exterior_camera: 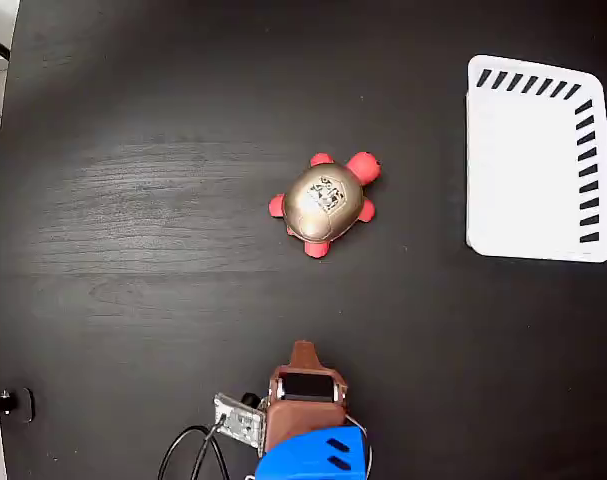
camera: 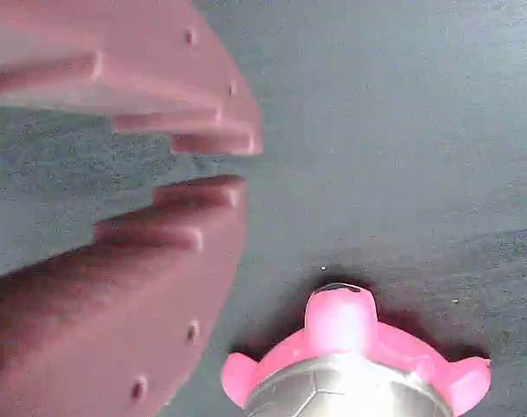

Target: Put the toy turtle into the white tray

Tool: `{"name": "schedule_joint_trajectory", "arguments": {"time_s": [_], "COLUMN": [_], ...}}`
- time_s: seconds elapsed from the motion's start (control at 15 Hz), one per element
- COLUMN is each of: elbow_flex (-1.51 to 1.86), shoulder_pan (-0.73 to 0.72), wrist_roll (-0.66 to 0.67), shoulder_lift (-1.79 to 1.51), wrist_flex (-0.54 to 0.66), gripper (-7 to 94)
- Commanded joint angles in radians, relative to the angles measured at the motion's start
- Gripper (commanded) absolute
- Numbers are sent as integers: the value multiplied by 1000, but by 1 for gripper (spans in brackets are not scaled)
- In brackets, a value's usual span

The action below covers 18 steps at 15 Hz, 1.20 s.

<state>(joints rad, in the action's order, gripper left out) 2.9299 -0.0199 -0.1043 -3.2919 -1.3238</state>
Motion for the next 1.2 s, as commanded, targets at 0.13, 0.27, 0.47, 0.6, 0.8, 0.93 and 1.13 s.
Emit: {"name": "schedule_joint_trajectory", "arguments": {"time_s": [0.13, 0.27, 0.47, 0.6, 0.8, 0.93, 1.13], "elbow_flex": [-25, -25, -25, -25, -25, -25, -38], "shoulder_pan": [-21, -21, -25, -26, -26, -32, -48], "wrist_roll": [-3, -3, 0, 2, 2, 5, -14], "shoulder_lift": [-75, -75, -75, -75, -75, -75, 12], "wrist_flex": [-26, -26, -26, -26, -26, -28, 31], "gripper": [2, 2, 2, 2, 2, 2, 0]}}
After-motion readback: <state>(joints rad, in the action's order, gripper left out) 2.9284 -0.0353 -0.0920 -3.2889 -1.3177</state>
